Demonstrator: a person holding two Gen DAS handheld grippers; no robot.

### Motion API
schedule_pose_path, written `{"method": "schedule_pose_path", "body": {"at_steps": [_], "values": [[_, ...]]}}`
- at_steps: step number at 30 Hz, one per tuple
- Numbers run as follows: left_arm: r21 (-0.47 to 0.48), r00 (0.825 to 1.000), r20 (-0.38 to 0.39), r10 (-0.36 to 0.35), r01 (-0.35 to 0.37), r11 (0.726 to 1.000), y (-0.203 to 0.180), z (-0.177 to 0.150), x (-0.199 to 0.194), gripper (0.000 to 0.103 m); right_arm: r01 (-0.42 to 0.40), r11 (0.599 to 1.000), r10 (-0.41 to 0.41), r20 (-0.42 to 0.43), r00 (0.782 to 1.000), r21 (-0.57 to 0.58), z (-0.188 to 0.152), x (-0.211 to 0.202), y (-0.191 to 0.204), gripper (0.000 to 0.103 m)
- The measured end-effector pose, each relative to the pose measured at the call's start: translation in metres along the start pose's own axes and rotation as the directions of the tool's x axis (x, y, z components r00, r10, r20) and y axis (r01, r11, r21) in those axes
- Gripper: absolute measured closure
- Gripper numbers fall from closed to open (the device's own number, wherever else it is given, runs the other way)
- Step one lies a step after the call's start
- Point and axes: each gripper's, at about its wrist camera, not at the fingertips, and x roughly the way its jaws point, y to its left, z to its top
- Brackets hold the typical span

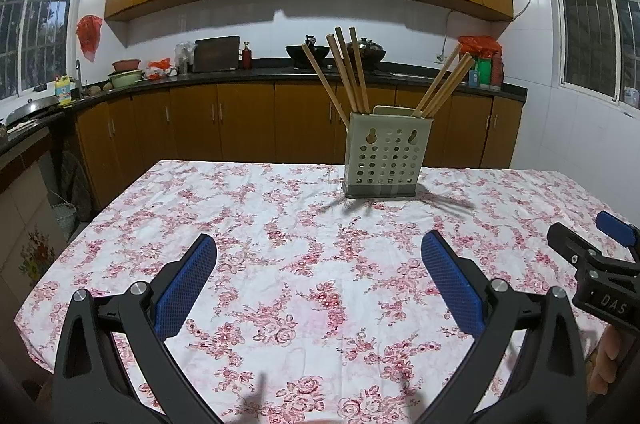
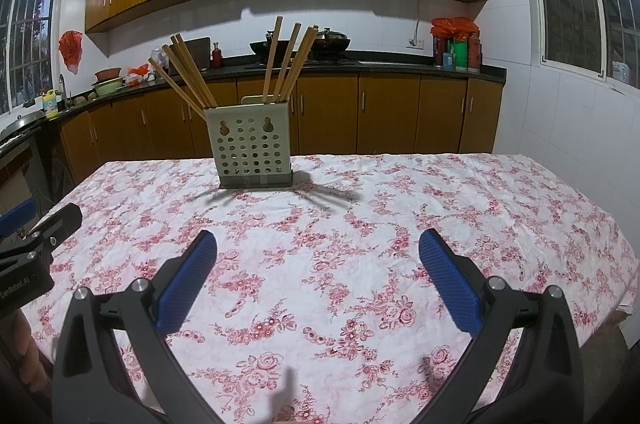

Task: Organize utensils

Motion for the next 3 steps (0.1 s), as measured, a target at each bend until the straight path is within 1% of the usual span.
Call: {"method": "schedule_pose_path", "body": {"at_steps": [3], "values": [[-0.002,1.000,-0.001,-0.002,0.002,1.000,-0.0006,-0.0002,0.0000,0.002,0.000,1.000,0.000,0.000,1.000,0.001,-0.0008,0.0002,-0.0001,0.004]]}}
